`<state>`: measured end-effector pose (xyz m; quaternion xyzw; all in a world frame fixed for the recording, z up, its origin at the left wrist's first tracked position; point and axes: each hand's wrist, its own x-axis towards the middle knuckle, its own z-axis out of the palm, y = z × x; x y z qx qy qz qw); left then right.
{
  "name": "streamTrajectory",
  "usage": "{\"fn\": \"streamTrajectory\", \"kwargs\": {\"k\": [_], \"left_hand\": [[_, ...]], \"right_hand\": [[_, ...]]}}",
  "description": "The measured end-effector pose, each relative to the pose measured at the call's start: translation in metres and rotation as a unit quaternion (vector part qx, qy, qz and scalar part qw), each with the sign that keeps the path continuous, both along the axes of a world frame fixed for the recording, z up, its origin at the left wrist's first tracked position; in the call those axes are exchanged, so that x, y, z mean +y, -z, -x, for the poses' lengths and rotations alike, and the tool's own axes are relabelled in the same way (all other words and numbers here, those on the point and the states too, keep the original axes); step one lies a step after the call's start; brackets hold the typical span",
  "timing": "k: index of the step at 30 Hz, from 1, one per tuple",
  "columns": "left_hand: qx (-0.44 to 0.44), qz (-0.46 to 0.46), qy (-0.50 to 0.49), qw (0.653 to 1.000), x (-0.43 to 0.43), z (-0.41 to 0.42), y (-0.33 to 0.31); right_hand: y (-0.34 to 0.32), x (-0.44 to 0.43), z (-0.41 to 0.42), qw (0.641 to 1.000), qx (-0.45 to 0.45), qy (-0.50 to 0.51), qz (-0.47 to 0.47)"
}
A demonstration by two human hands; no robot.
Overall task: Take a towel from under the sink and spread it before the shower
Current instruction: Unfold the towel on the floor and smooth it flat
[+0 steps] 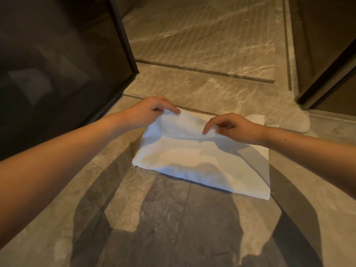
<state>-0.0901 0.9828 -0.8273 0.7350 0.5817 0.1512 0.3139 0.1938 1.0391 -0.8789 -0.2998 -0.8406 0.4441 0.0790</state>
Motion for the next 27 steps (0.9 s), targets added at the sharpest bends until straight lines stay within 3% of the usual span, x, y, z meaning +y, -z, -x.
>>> {"fn": "streamTrajectory", "kwargs": {"k": [3,10,14,18,24,27], "left_hand": [[-0.009,0.018,-0.014,1.000,-0.002,0.002,-0.003],[-0.052,0.056,-0.047,0.996,-0.027,0.011,-0.007],[-0.113,0.089,-0.069,0.987,-0.059,0.022,-0.015],[-0.154,0.118,-0.081,0.978,-0.094,0.036,-0.019],[-0.145,0.153,-0.087,0.974,-0.128,0.043,0.001],[-0.135,0.173,-0.082,0.972,-0.132,0.039,0.016]], "right_hand": [[-0.001,-0.005,0.003,1.000,0.015,-0.007,0.017],[-0.002,-0.016,0.007,0.996,-0.077,-0.043,-0.002],[-0.028,-0.025,0.008,0.993,-0.081,-0.072,0.056],[-0.042,-0.047,0.015,0.977,-0.050,-0.114,0.173],[-0.019,-0.082,0.027,0.952,-0.065,-0.121,0.274],[-0.004,-0.095,0.032,0.946,-0.075,-0.075,0.306]]}}
